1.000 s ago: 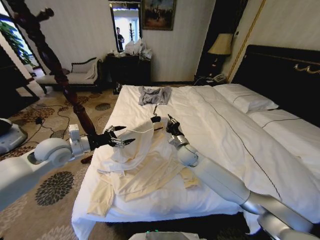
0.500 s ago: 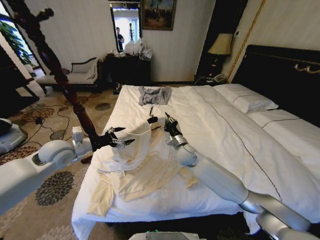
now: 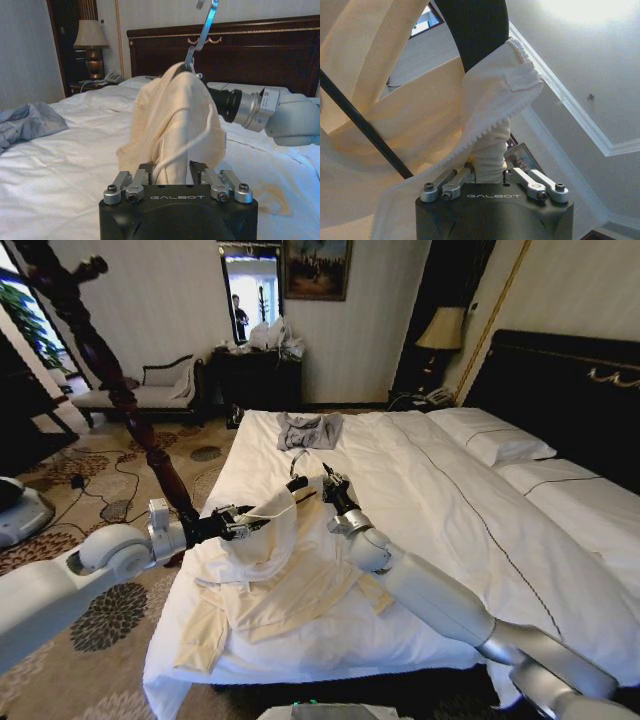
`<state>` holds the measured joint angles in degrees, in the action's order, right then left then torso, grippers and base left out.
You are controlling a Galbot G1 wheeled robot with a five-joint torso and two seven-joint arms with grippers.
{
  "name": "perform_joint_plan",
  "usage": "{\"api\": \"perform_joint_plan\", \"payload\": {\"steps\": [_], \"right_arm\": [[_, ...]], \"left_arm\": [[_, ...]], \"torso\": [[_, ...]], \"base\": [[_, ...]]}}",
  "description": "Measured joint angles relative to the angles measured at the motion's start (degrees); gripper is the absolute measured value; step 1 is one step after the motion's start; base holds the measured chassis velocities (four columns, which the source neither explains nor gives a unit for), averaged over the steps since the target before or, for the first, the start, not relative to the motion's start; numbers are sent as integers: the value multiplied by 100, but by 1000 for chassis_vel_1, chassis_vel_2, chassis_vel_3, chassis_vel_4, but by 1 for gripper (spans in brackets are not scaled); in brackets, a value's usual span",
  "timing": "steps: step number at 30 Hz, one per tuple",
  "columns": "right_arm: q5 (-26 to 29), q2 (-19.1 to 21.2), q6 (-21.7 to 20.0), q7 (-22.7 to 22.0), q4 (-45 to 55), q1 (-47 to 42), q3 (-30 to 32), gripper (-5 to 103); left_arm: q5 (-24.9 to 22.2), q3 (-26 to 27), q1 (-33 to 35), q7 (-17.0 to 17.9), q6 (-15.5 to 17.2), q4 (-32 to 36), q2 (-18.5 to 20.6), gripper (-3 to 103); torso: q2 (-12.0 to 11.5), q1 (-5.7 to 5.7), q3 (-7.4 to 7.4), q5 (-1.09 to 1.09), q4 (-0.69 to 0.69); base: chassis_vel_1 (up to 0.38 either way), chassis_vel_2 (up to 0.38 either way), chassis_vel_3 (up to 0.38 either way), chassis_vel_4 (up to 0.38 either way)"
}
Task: Pick up the clothes from the bed and hang them on the clothes hanger.
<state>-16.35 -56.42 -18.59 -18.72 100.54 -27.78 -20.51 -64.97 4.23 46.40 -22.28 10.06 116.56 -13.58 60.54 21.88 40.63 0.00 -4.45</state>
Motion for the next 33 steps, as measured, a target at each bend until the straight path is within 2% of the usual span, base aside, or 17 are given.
{"api": "perform_joint_plan", "payload": {"steps": [1,2,5,6,20,26,29,30,33], "right_arm": [[-2,3,0,0,16,0,-1,20],[-2,3,0,0,16,0,-1,20],[-6,19,0,-1,55,-23,0,20],[-8,24,-3,-2,76,-30,1,20],[31,42,5,-30,121,-46,42,20],[84,43,11,-38,126,-45,51,17],[89,40,28,-42,130,-50,56,32],[89,38,34,-43,132,-50,57,32],[89,35,40,-48,137,-54,58,42]], "left_arm": [[0,-2,25,-6,3,5,4,38],[0,-2,25,-6,3,5,4,38],[1,-2,48,-41,6,21,10,23],[1,-2,50,-51,10,26,10,22],[3,89,59,-87,-36,29,40,22],[336,96,48,-75,-211,35,-1,22],[403,106,53,-32,-248,50,-4,20],[405,111,53,-21,-254,50,-9,20],[405,128,46,8,-268,51,-35,20]], "torso": [[0,0,0,0,0],[0,0,0,0,0],[0,0,0,0,0],[0,0,0,0,0],[0,0,0,0,0],[0,0,0,0,0],[0,-1,0,0,0],[0,0,0,0,0],[0,0,0,0,0]], "base": [[0,0,0,0],[0,0,0,0],[0,0,0,0],[0,0,0,0],[0,0,0,0],[0,0,0,0],[0,0,0,0],[0,0,0,0],[0,0,0,0]]}}
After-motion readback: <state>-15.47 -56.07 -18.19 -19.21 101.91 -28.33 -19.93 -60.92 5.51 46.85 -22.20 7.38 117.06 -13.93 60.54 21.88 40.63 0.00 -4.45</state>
